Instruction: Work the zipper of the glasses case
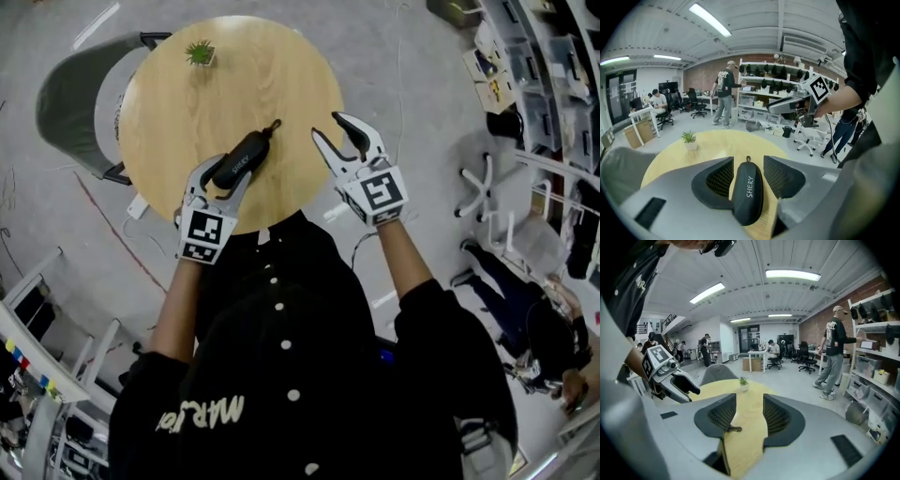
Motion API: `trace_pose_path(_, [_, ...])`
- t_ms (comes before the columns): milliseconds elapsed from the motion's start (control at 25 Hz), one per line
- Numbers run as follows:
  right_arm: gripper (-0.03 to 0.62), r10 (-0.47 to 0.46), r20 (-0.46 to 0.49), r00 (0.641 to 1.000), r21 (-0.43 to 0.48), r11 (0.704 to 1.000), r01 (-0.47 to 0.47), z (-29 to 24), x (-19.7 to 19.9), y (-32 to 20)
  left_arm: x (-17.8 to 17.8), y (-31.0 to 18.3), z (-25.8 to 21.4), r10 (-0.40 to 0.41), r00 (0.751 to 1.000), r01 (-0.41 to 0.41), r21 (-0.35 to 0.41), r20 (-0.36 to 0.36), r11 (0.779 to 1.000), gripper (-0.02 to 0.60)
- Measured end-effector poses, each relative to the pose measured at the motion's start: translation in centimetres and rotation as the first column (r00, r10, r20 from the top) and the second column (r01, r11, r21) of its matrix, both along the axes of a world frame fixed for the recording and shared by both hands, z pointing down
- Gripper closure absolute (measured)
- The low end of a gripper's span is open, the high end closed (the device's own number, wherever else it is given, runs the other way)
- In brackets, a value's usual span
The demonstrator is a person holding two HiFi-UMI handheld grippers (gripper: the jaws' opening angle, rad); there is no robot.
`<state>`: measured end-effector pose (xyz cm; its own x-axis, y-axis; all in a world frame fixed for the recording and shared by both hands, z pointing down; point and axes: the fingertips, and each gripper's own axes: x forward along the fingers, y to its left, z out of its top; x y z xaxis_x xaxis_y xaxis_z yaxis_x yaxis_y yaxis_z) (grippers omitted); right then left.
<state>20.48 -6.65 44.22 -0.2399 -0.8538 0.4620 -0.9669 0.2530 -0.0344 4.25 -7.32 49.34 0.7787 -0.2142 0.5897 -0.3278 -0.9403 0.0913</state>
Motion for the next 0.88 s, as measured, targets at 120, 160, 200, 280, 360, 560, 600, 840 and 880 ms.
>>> trace_pose_path(120, [0.427, -0.086, -0.037, 0.996, -0.031, 0.996, 0.085, 2.3, -0.9, -1.1, -0.1, 0.2, 2.6, 0.017, 0.999, -0.016, -0.014, 0.051, 1.0, 0.388])
trace_pose_path(160, [0.427, -0.111, -0.051, 0.993, -0.047, 0.993, 0.109, 3.0, -1.2, -1.5, -0.1, 0.2, 3.4, 0.021, 0.998, -0.02, -0.022, 0.067, 1.0, 0.39])
trace_pose_path(200, [0.427, -0.133, -0.062, 0.989, -0.065, 0.99, 0.129, 3.7, -1.5, -1.8, -0.2, 0.2, 4.2, 0.026, 0.996, -0.023, -0.034, 0.081, 0.999, 0.394])
trace_pose_path(280, [0.427, -0.171, -0.082, 0.982, -0.098, 0.982, 0.163, 5.1, -2.1, -2.3, -0.4, 0.3, 5.7, 0.038, 0.993, -0.031, -0.058, 0.109, 0.998, 0.4])
trace_pose_path(360, [0.427, -0.217, -0.105, 0.971, -0.119, 0.972, 0.204, 6.4, -2.6, -2.7, -0.6, 0.5, 6.9, 0.049, 0.989, -0.041, -0.06, 0.138, 0.997, 0.404])
trace_pose_path(560, [0.427, -0.361, -0.132, 0.923, -0.17, 0.926, 0.337, 9.7, -4.1, -3.4, -0.7, 0.5, 9.2, 0.053, 0.982, -0.04, -0.071, 0.182, 0.997, 0.414])
trace_pose_path(600, [0.427, -0.391, -0.137, 0.91, -0.19, 0.912, 0.363, 10.3, -4.4, -3.5, -0.7, 0.6, 9.6, 0.057, 0.98, -0.042, -0.08, 0.189, 0.996, 0.414])
trace_pose_path(840, [0.427, -0.626, -0.188, 0.757, -0.294, 0.771, 0.565, 13.9, -6.3, -4.5, -0.3, 0.7, 10.2, 0.064, 0.977, -0.05, -0.076, 0.206, 0.996, 0.414])
trace_pose_path(880, [0.431, -0.671, -0.207, 0.712, -0.311, 0.735, 0.603, 14.2, -6.7, -4.7, -0.3, 0.7, 10.2, 0.061, 0.977, -0.046, -0.076, 0.205, 0.996, 0.414])
